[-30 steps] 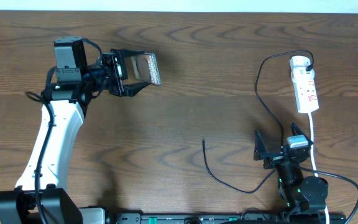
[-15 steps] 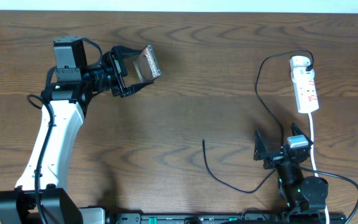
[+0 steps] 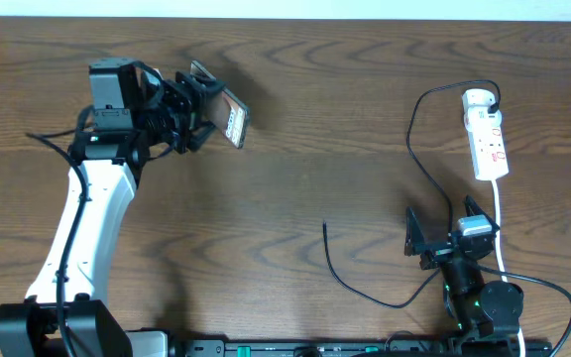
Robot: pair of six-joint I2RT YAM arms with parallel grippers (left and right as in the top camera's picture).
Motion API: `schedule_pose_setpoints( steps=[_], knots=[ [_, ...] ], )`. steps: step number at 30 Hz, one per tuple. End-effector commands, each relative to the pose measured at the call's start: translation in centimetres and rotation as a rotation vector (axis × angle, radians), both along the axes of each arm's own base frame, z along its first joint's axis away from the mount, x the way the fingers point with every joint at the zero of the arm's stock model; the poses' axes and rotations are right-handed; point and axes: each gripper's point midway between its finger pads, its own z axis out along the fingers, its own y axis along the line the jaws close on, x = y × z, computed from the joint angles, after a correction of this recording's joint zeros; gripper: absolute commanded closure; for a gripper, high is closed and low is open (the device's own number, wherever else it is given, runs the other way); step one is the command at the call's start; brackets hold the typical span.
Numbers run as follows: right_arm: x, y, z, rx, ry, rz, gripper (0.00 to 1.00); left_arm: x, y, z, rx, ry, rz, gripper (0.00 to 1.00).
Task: Plug charger to phone and switch on socket
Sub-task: 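Lift the phone with the left gripper and tilt it upright, then swing the right gripper toward the phone held by the left gripper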
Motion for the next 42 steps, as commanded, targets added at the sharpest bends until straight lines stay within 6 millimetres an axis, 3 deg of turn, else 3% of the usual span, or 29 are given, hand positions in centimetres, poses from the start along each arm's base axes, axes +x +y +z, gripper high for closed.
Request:
schedule_pose_setpoints(
  steps=[1,6,11,18,32,34,36,42],
  knots=[
    [0.0,0.2,-0.1,0.006,0.002,0.005,0.01,0.0,1.6,-1.1,0.331,-0.13,-0.072,0.93],
    [0.0,0.2,-0.1,0.006,0.002,0.005,0.01,-1.2,2.8,-3.9,0.606,-0.063,-0.083,0.93],
    [0.0,0.2,-0.1,0.006,0.002,0.005,0.01,-2.1,2.9,-4.9,0.732,-0.019,-0.07,0.93],
    [0.0,0.2,-0.1,0.006,0.002,0.005,0.01,-3.5,3.1,-5.9,0.78,0.044,-0.093,0.93],
    [0.0,-0.3,0.3,0.012,-0.01,-0.021,0.01,-3.7,3.3,-6.2,0.79,0.054,-0.086,0.93],
    [0.0,0.2,1.9,0.018,-0.073,0.01,0.01,-3.6,3.3,-6.2,0.79,0.051,-0.084,0.93],
    [-0.3,-0.3,4.7,0.021,-0.131,-0.02,0.01,-3.3,3.2,-6.0,0.788,0.039,-0.079,0.93],
    [0.5,-0.3,10.1,0.018,-0.093,-0.022,0.01,-3.2,3.2,-5.9,0.776,0.039,-0.064,0.93]
  ],
)
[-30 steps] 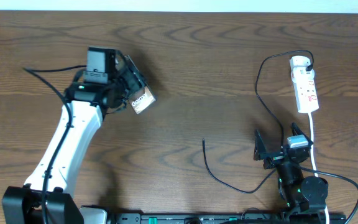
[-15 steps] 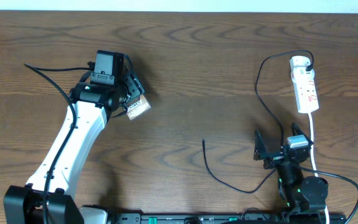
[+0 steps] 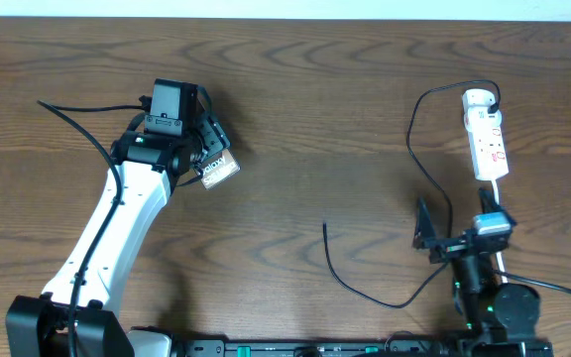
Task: Plug charger to phone and switch on socket
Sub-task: 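Swing the right gripper toward the phone held by the left gripper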
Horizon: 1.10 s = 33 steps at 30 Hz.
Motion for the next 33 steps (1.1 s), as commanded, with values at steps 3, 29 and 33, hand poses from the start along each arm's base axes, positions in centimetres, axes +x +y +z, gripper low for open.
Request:
schedule_pose_setpoints(
  steps=[3,29,33],
  knots=[
    [2.7,1.5,5.1,0.005,0.128,0.072,0.01,0.2,0.1,0.9,-0.012,-0.029,0.037,0.93],
    [14.2,26.8,-4.8,0.461,1.113,1.17,0.01,-2.7,-2.1,-0.4,-0.438,0.213,0.556,0.93],
    [13.5,28.3,-5.1,0.439,1.11,1.204,0.01,-3.0,-2.1,-0.5,-0.473,0.235,0.636,0.93]
  ],
)
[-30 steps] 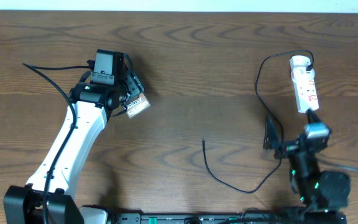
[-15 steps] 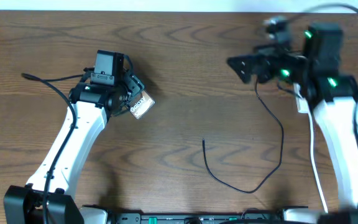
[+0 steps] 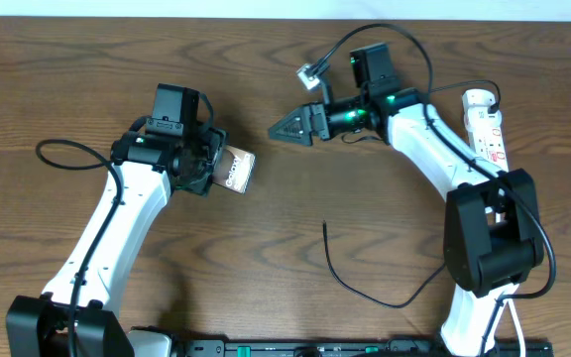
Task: Plug charger to phone and switch on socket
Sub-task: 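Swing the right gripper toward the phone held by the left gripper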
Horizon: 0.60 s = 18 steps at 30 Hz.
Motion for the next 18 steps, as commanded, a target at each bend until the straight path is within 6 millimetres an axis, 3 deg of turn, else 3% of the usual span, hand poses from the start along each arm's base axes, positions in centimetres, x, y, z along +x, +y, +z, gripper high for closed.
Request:
schedule_pose_setpoints(
  steps=[1,6,18],
  knots=[
    [-0.5,1.1,1.2,0.036,0.006,0.034,0.01,-0.2,-0.3,0.7,-0.066,0.017,0.111,0.93],
    [-0.6,1.2,1.2,0.034,0.023,0.033,0.02,-0.9,-0.1,0.4,-0.124,0.086,0.27,0.93],
    [-2.8,3.6,1.1,0.026,0.054,0.087,0.05,-1.0,-0.1,0.3,-0.164,0.112,0.369,0.93]
  ],
)
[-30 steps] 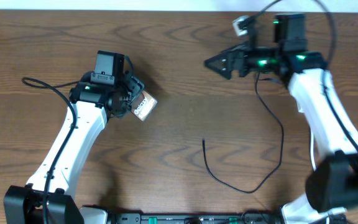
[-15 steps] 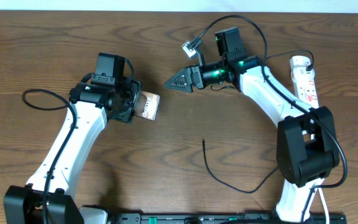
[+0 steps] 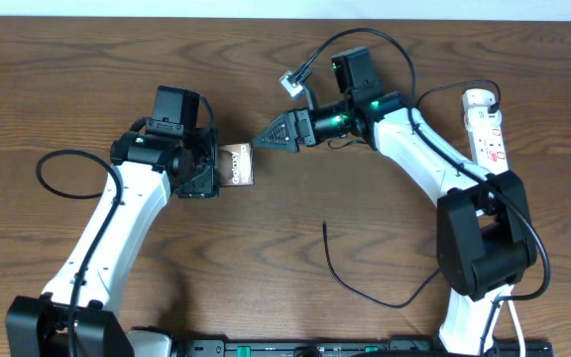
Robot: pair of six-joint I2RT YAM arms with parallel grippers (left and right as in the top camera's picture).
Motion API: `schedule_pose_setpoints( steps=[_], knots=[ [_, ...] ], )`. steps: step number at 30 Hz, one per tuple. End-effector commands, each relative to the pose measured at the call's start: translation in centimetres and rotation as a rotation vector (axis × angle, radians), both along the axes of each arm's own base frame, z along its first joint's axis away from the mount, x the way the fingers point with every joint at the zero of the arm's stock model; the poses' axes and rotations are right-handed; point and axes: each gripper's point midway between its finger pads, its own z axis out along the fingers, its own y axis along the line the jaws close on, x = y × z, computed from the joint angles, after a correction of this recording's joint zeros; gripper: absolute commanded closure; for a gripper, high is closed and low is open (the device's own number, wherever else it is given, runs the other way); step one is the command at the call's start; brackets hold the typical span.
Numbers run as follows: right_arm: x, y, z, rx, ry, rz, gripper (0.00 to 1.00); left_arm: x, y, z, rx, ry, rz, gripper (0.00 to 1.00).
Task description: Plug charger to phone and switch on socket
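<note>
In the overhead view my left gripper [image 3: 220, 169] is shut on the phone [image 3: 237, 166], holding it above the table left of centre with its screen up. My right gripper [image 3: 258, 142] reaches in from the right. Its tapered tip is at the phone's upper right corner, and from this side I cannot see whether its fingers are apart. The black charger cable [image 3: 365, 295] runs from the white power strip [image 3: 488, 134] at the right edge and loops down. Its free plug end [image 3: 325, 228] lies on the table, below both grippers.
The brown wooden table [image 3: 87, 69] carries only the strip and the cable. A second cable loop [image 3: 419, 109] curves beside the right arm near the strip. A small grey connector [image 3: 295, 81] dangles by the right wrist.
My right gripper has moved left and a little down, from short of the phone to its upper right corner. The left gripper has turned the phone slightly; the cable end lies where it was.
The left gripper held the phone at the far left while the right arm was folded at the front right. The phone then came toward the centre. The right arm reached across above the cable, and its tip now meets the phone.
</note>
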Motion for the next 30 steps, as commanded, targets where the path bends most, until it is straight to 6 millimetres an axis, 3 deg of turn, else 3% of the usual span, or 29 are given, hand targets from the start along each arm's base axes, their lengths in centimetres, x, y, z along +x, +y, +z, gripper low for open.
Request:
schedule_pose_setpoints(
  steps=[1,14,30],
  knots=[
    [-1.1,1.5,0.8,0.018,0.008,0.043,0.06,0.0,-0.2,0.7,-0.032,-0.006,0.047,0.93],
    [-3.7,4.5,-0.2,-0.038,-0.01,0.09,0.1,0.0,-0.2,0.7,-0.055,0.007,0.106,0.93],
    [-4.8,6.8,-1.2,-0.1,-0.05,0.08,0.18,-0.3,-1.6,1.0,-0.136,0.028,0.096,0.93]
  ],
)
